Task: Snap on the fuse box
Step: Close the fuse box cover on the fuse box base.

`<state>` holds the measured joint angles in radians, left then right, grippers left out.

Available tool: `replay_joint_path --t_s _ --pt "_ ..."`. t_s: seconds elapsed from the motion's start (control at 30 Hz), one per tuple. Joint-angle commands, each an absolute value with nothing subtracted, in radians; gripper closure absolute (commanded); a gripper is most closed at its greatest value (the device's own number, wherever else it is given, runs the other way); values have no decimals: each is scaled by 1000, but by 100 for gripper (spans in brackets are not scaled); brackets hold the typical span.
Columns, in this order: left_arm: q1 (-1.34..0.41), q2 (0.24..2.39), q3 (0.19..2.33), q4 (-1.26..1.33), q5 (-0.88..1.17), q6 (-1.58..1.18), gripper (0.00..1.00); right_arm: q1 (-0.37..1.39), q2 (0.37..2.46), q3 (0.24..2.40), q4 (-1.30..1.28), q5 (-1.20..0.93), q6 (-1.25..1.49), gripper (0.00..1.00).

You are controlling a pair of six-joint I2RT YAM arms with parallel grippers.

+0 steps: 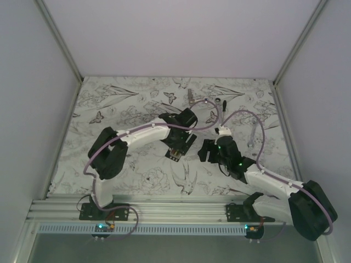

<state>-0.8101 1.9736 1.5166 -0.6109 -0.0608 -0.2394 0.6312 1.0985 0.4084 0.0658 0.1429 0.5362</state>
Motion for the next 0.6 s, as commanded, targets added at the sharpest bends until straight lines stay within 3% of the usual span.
replay_joint_path --t_s 0.0,0.33,0.57 --pt "-776 1840 1473 -651 -16 -345 24 625 1142 474 168 23 582 26" --pt "-625 1757 1299 -480 228 -480 49 629 1394 573 376 -209 730 51" --pt "-591 1850 1286 -418 305 -518 65 631 1495 603 404 -234 768 57"
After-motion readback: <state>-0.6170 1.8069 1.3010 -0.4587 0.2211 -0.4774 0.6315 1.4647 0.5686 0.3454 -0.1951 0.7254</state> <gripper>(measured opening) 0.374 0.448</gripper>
